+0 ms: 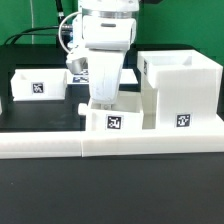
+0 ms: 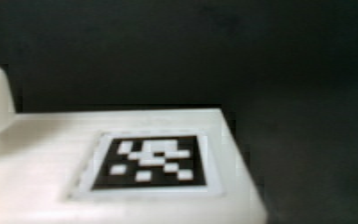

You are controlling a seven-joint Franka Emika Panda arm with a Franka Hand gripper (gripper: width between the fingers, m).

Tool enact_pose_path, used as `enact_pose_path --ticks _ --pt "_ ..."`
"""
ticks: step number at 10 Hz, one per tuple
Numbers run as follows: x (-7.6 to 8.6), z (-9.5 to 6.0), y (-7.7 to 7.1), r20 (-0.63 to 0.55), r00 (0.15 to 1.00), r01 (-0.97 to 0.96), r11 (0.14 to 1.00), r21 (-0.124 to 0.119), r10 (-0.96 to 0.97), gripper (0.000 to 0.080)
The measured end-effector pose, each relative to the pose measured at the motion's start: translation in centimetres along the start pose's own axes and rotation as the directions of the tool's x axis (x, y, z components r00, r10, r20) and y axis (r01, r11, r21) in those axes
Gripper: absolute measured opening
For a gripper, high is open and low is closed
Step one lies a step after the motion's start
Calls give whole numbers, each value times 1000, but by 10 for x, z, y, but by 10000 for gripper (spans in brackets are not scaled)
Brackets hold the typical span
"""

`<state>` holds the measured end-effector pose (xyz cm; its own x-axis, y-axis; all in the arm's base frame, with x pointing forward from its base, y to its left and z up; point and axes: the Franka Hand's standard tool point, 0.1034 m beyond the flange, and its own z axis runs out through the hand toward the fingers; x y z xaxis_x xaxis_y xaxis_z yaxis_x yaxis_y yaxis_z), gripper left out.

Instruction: Assemble drawer

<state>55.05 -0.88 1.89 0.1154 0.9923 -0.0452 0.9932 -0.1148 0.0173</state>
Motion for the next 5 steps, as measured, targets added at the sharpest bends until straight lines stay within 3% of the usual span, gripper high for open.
enact_pose_path --ticks 3,5 --pt "0 1 -1 -1 1000 1 1000 2 -1 42" --pt "5 1 -2 -9 1000 8 1000 -14 -8 42"
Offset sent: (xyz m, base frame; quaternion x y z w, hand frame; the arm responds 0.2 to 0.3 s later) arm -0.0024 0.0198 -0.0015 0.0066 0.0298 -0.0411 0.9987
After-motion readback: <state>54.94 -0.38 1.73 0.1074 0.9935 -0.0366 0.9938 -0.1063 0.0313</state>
